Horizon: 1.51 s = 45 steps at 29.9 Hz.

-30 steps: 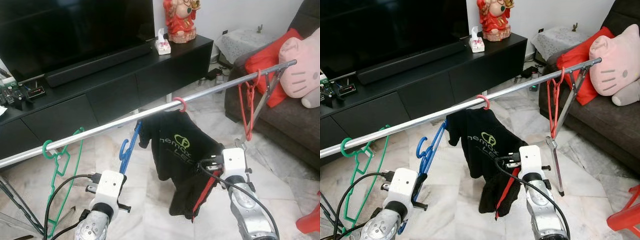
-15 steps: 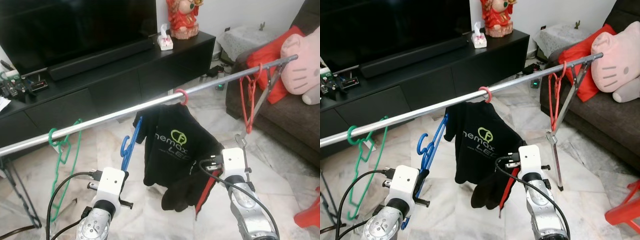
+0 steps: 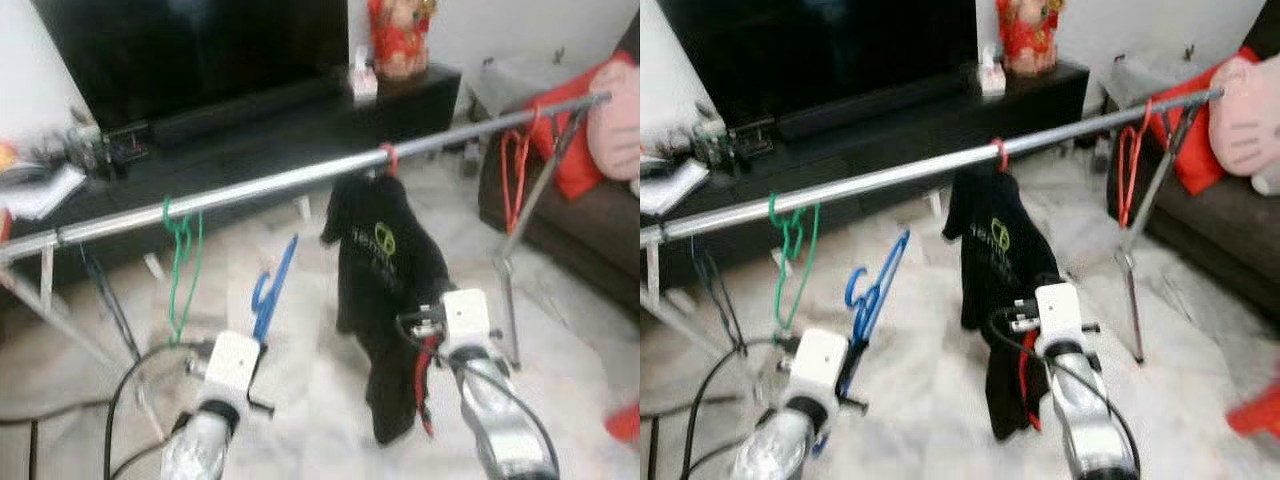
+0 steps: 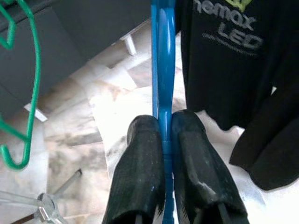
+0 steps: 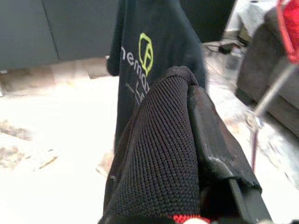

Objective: Hang hanger

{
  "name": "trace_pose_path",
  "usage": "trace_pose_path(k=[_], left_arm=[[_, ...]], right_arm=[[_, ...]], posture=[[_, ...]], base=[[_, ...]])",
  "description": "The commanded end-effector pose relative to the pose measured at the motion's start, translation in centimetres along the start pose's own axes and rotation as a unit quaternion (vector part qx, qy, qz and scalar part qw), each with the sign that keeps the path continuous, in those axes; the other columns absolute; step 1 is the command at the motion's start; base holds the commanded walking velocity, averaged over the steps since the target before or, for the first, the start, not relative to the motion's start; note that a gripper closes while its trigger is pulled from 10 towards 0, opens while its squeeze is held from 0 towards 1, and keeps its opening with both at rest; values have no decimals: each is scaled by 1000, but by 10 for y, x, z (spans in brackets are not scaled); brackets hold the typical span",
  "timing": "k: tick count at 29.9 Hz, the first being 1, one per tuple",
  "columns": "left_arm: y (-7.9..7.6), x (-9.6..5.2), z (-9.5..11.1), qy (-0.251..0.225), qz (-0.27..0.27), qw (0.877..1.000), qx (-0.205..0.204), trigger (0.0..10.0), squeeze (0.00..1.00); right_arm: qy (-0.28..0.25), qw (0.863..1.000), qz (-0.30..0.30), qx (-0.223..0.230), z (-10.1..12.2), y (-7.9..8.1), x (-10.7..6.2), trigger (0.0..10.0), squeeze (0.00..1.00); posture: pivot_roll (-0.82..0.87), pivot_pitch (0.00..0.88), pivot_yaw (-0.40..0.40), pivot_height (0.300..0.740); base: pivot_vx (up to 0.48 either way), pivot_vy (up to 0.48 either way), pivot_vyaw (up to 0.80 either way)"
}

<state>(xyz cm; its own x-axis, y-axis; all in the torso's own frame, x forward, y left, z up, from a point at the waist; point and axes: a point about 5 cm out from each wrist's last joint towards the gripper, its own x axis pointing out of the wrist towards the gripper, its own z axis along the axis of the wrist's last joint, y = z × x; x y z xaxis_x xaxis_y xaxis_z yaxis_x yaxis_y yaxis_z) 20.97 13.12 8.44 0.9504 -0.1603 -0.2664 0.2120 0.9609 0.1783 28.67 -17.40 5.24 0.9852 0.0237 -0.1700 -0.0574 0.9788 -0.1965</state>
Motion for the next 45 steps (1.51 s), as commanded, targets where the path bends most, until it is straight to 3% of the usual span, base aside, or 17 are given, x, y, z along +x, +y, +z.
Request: trace_pose_path(k=[1,17,29,40,45], left_arm=[[1,-1,4,-8,2,1000,2,10000,0],[-1,1,4,-6,-6,1000,1,10000,0],[0,4,7,-2,-13,1000,9,10000,0],[2,10,3,36,-88,993,64,10000,0],[4,13,4,59,-157,980,107,10000,0]], right_arm=[[-20,1000,-3,-4,10,-2,3,10000,0],[-21,1000,-3,-4,13,-2,5,10000,0],[-21,1000,-2,-13,25,-2,15,10000,0],[36,998,-11,-47,36,-10,43,10000,0],[61,995,-18,-73,46,-12,59,10000,0]], posture=[[-144,0,81,740],[-138,0,74,740],[-126,0,72,740],[-127,0,87,740],[-121,0,85,740]], base=[[-304,0,0],[-304,0,0],[-302,0,0],[0,0,0],[0,0,0]])
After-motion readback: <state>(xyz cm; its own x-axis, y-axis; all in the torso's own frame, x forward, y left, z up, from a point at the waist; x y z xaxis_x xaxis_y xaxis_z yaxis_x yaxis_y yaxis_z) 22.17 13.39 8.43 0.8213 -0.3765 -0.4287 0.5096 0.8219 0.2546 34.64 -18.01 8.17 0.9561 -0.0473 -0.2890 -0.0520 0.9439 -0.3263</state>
